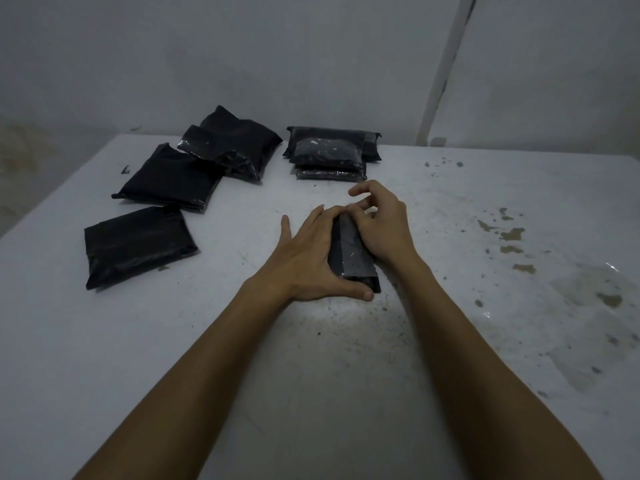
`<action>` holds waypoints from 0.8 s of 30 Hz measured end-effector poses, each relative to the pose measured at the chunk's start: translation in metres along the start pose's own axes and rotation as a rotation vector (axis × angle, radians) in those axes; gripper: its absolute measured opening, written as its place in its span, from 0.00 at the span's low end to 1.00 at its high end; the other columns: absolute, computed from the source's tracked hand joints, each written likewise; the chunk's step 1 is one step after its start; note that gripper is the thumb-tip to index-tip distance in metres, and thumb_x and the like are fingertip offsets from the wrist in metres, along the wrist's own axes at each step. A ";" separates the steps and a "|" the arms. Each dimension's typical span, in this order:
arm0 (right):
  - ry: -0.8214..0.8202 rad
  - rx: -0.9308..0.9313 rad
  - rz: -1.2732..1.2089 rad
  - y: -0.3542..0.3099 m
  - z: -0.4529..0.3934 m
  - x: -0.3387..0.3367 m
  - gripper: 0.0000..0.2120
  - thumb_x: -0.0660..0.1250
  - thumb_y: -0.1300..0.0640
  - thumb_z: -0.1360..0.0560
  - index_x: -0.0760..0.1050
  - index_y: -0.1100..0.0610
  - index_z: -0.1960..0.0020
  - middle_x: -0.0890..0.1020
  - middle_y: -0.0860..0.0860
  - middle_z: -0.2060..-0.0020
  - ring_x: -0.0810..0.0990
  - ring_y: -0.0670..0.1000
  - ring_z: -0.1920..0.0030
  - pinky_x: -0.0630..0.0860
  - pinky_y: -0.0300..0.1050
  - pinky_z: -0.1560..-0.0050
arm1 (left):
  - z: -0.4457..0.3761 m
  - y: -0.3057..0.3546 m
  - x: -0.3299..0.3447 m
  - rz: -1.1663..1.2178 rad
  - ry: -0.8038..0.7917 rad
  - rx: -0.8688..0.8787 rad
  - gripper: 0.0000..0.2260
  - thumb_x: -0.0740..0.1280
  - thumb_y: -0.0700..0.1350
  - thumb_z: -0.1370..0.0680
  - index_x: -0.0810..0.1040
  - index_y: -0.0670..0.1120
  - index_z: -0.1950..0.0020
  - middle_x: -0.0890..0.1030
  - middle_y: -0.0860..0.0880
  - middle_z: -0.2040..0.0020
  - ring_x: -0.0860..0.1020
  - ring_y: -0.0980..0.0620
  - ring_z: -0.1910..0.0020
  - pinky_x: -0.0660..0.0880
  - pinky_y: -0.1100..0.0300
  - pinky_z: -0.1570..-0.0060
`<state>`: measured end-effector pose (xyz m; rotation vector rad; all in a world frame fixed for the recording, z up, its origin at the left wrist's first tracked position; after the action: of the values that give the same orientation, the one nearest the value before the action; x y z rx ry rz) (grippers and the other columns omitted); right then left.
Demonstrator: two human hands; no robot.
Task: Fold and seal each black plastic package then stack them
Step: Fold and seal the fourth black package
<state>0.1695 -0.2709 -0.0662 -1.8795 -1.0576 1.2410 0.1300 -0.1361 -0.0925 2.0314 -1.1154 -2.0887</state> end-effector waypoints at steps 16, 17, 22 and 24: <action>0.002 0.017 0.048 0.000 0.000 0.001 0.07 0.68 0.62 0.21 0.79 0.53 0.45 0.83 0.51 0.57 0.80 0.43 0.58 0.72 0.26 0.64 | 0.001 0.003 0.001 -0.026 -0.031 -0.017 0.58 0.72 0.78 0.38 0.49 0.54 0.18 0.57 0.52 0.17 0.49 0.49 0.16 0.36 0.32 0.22; 0.004 0.020 0.060 0.001 0.000 0.002 0.07 0.68 0.61 0.21 0.79 0.53 0.45 0.82 0.50 0.58 0.80 0.43 0.59 0.71 0.26 0.65 | 0.001 0.003 0.001 -0.022 -0.030 -0.015 0.58 0.71 0.78 0.38 0.49 0.54 0.18 0.57 0.53 0.17 0.48 0.50 0.16 0.36 0.32 0.22; 0.003 0.022 0.103 0.000 0.000 0.003 0.07 0.68 0.61 0.21 0.80 0.54 0.45 0.80 0.49 0.61 0.78 0.42 0.61 0.71 0.26 0.65 | 0.000 0.000 0.004 -0.023 -0.037 -0.016 0.58 0.69 0.80 0.39 0.50 0.55 0.19 0.57 0.54 0.17 0.47 0.50 0.16 0.36 0.31 0.23; 0.000 0.027 0.114 0.000 0.000 0.003 0.07 0.68 0.61 0.21 0.80 0.54 0.44 0.81 0.49 0.60 0.78 0.42 0.61 0.71 0.26 0.65 | -0.001 -0.001 0.004 -0.026 -0.034 -0.016 0.58 0.69 0.80 0.40 0.50 0.55 0.19 0.58 0.54 0.17 0.48 0.49 0.16 0.36 0.31 0.23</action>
<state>0.1700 -0.2686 -0.0673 -1.9422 -0.9405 1.3128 0.1305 -0.1378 -0.0962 2.0222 -1.0783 -2.1446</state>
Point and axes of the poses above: each hand's wrist, its own z-axis away from the middle knuckle, its own x-axis out of the palm, y = z × x, the point moved 9 cm from there along -z, towards the middle knuckle
